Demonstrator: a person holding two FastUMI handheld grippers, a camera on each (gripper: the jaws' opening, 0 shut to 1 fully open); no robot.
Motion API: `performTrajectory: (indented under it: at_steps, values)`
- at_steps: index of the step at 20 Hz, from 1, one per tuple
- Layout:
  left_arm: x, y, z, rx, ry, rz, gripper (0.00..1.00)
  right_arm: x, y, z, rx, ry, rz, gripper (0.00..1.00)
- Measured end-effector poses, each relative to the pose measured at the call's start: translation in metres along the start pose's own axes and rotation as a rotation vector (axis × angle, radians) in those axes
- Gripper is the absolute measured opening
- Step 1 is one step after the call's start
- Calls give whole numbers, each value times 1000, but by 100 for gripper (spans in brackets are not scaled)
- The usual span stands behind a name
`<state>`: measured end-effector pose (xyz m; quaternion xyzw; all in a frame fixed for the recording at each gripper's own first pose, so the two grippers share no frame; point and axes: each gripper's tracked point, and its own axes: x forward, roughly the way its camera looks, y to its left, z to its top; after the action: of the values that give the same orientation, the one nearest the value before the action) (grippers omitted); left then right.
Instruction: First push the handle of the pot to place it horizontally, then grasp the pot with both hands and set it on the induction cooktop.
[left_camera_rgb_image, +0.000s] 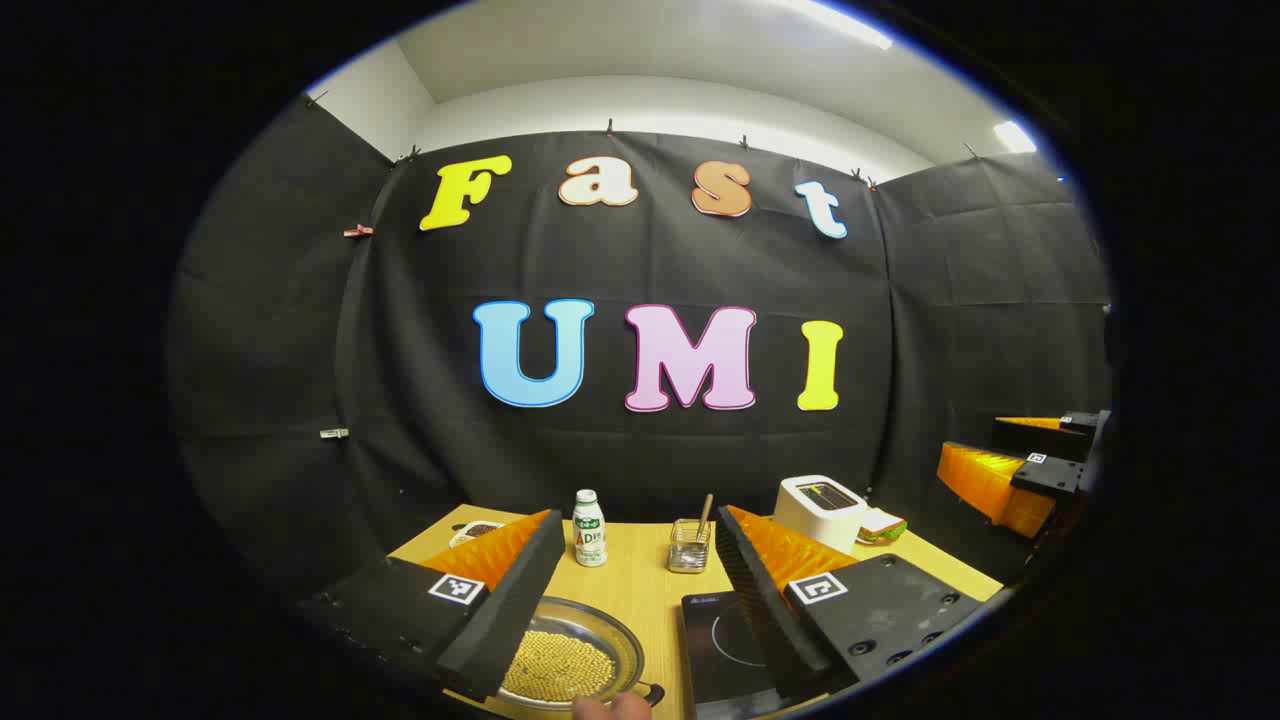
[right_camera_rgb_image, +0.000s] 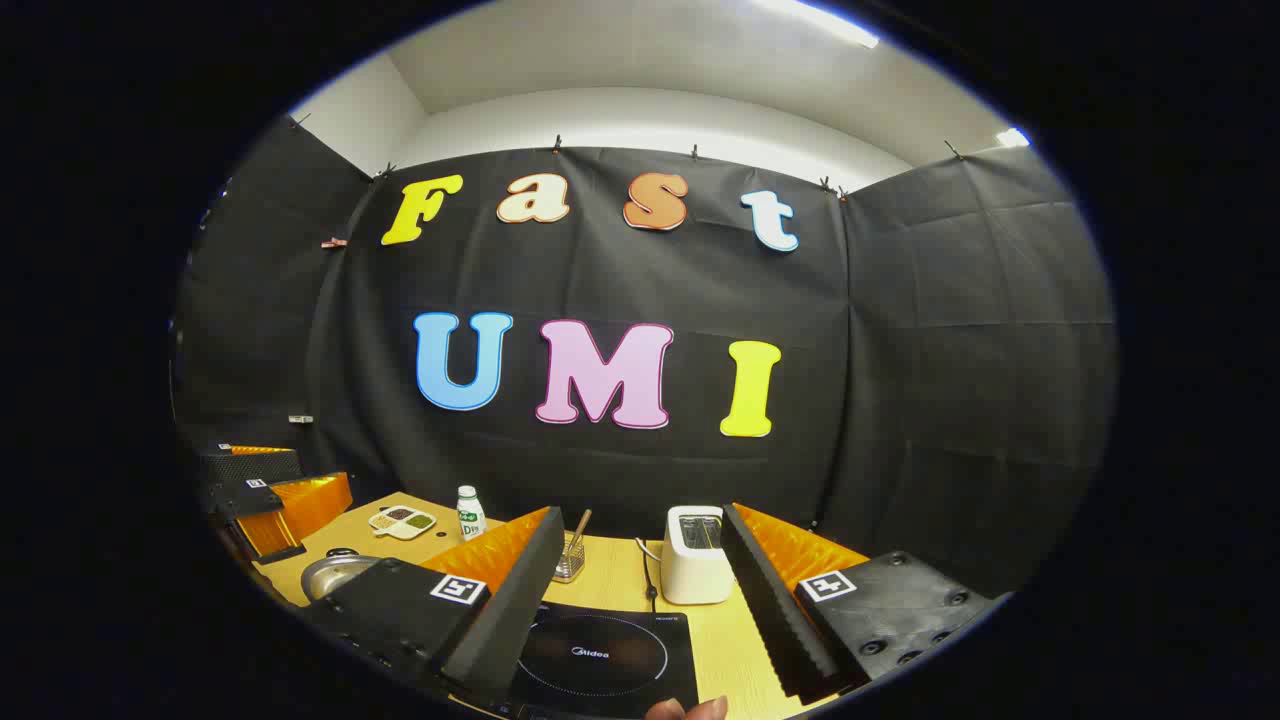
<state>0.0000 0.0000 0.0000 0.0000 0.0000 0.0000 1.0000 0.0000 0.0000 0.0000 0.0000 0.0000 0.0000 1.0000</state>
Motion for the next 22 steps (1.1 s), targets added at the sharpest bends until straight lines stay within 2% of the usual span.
performTrajectory:
  at_steps: [2,6,22]
  values:
    - [0,5,0,0,-1,4,92,0,-3,0,7,2,-12,98]
    - [0,14,-1,-5,1,13,95,1,-4,2,13,3,-24,98]
    - [-14,22,5,5,-18,17,95,-8,9,8,8,-11,3,98]
